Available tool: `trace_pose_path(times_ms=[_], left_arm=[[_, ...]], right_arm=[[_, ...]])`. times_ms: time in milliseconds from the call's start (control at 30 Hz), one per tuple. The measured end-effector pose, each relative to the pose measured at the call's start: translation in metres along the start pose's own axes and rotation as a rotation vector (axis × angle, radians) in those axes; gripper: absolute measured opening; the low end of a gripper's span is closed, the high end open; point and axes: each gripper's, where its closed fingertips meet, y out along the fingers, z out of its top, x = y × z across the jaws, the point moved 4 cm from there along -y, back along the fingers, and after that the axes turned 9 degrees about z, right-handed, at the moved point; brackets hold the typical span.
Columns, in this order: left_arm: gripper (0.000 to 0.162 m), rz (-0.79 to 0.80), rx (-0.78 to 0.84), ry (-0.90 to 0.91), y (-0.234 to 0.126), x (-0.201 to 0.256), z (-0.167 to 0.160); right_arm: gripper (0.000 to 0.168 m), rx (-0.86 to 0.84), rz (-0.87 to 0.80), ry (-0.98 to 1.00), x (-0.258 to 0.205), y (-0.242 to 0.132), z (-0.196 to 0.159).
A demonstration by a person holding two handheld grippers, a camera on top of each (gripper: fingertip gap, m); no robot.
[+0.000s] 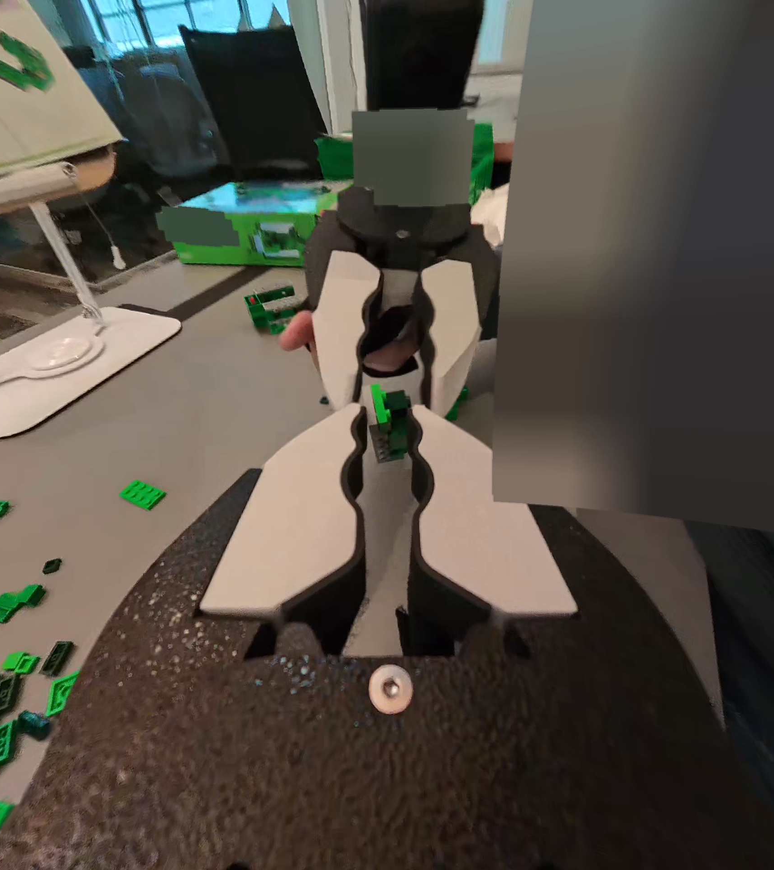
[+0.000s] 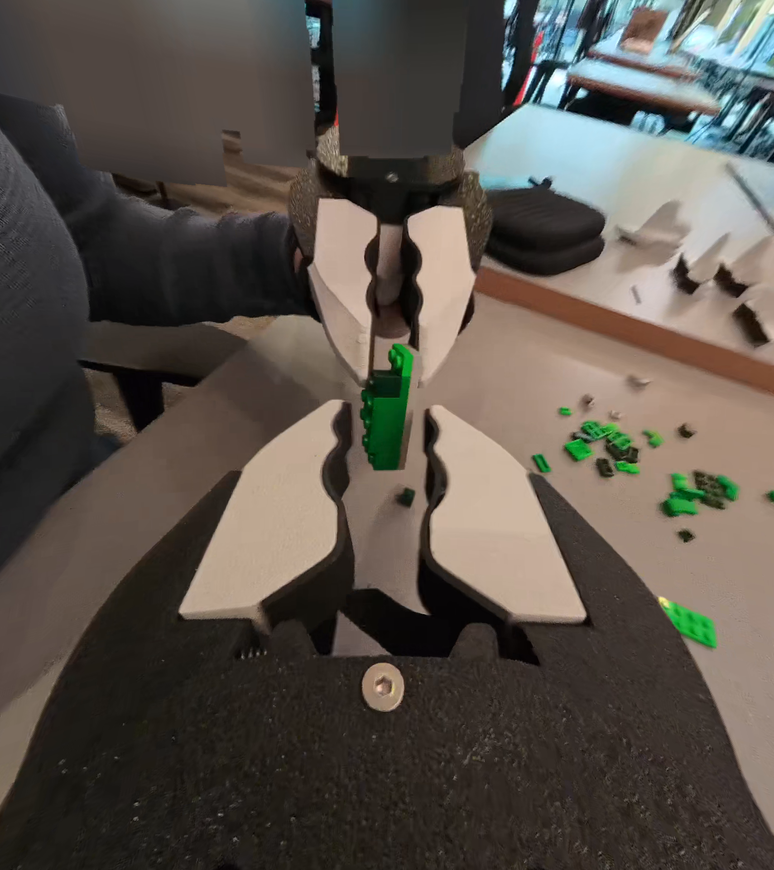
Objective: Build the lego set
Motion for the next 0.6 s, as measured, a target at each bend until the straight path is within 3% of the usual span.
trace_pose_path(times_ms=[33, 233, 433, 600], left_arm=[[0.015, -0.004, -0.007, 0.006, 0.002, 0.001, 0.0], [0.022, 0.058, 0.114, -0.104, 0.0, -0.008, 0.003], [0.019, 0.055, 0.098, -0.114, 0.0, -0.009, 0.0], [0.026, 0.05, 0.104, -0.13, 0.005, -0.007, 0.001]], right_arm=[[0.02, -0.015, 0.009, 0.008, 0.0, 0.002, -0.002], [0.019, 0.122, -0.061, 0.086, 0.012, -0.004, 0.006], [0.019, 0.291, -0.012, 0.191, 0.015, -0.007, 0.015], [0.019, 0.407, 0.002, 0.262, 0.018, -0.009, 0.021]])
